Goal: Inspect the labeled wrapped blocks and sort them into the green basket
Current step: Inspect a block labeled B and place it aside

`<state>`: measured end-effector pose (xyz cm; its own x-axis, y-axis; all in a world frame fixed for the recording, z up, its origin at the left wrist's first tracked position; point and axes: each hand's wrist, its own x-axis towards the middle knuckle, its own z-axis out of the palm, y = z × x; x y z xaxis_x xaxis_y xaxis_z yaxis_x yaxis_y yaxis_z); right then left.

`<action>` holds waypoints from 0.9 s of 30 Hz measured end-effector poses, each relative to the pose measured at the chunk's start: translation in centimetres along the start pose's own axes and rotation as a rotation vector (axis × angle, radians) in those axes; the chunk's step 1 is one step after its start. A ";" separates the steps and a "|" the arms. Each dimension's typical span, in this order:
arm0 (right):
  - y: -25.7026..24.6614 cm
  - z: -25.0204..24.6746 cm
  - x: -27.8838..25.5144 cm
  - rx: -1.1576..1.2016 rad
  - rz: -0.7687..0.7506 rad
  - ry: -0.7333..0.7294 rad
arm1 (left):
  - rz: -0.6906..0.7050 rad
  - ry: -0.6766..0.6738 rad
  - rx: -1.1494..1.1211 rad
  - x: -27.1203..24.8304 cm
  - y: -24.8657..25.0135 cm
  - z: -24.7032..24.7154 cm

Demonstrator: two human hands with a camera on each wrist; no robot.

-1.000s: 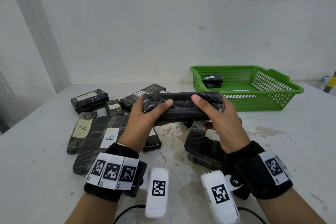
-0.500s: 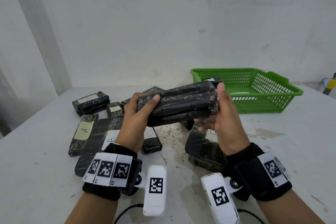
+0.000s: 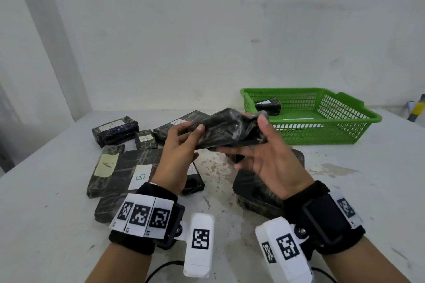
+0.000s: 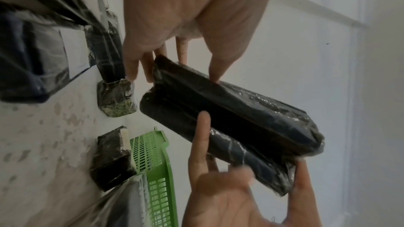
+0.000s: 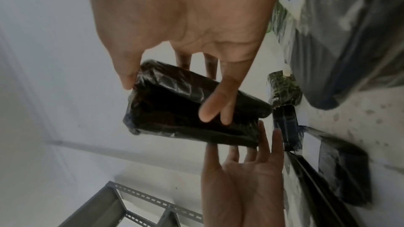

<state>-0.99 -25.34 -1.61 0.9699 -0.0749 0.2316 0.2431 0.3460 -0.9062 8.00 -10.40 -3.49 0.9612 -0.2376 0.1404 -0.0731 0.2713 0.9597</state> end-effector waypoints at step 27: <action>1.2 -0.5 0.7 -0.069 -0.173 0.007 | 0.202 -0.299 -0.060 -0.9 0.7 -0.1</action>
<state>-0.04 -25.51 -2.69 0.9134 -0.1346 0.3841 0.4066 0.2628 -0.8750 7.16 -9.89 -2.95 0.8082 -0.4331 0.3990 -0.2294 0.3925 0.8907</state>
